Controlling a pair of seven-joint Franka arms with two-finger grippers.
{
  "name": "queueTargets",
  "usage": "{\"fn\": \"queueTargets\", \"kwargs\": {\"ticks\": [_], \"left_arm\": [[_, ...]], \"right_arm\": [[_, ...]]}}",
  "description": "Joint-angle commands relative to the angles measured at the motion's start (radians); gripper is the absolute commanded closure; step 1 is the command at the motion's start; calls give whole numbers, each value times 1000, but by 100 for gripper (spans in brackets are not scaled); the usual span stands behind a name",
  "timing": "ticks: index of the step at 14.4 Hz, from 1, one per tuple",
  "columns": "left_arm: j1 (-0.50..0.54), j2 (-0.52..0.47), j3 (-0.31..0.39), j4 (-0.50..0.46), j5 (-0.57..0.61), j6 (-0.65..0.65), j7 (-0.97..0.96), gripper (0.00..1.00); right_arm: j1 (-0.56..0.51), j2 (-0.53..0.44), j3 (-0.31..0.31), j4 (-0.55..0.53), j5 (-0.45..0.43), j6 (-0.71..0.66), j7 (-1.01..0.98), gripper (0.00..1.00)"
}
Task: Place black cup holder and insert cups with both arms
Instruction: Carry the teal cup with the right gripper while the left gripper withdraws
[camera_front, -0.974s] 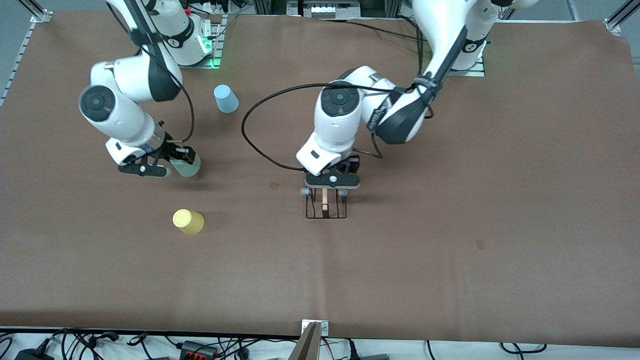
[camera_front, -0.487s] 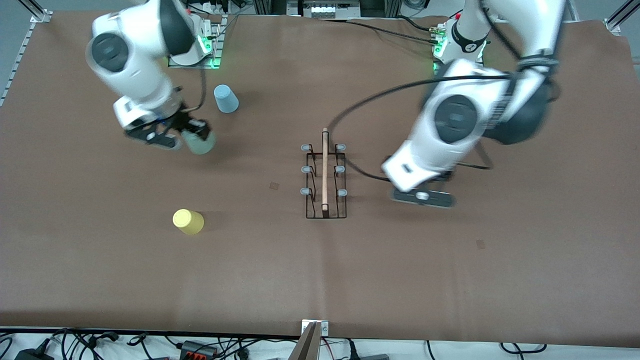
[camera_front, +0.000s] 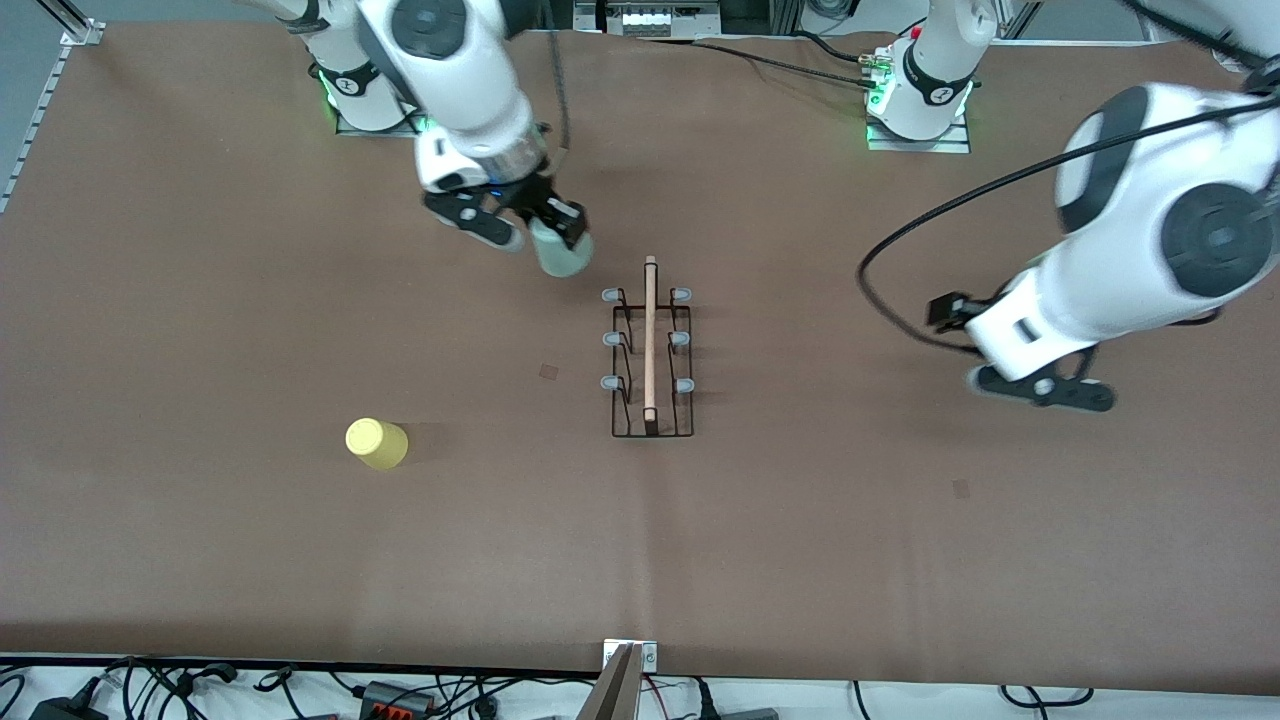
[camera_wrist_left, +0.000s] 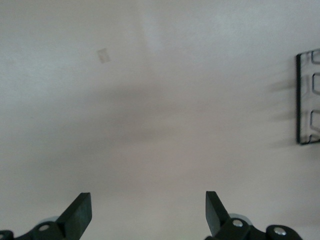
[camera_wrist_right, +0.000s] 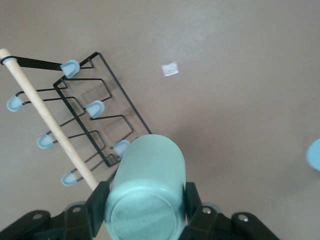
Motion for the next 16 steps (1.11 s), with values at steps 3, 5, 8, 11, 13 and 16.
{"fn": "queueTargets", "kwargs": {"ticks": [3,5,8,11,13,16], "left_arm": [[115,-314,-20,-329,-7,105,153,0],[118,-351,-18,-326,-3,48,150,0],[141,-333,-7,-277,-8,42,142,0],[162,-265,-4,-223,-6,40,138,0],[171,-273,-6,-217,-6,37,135,0],[210,-273,-4,-190,-91,45,109,0]], "right_arm": [[22,138,-14,56,-33,121,58,66],[22,164,-13,60,-33,164,80,66],[41,192,-13,60,-34,179,80,65],[47,209,-11,60,-36,199,80,56],[53,214,-13,60,-36,201,75,24],[10,191,-16,56,-37,181,-56,0]]}}
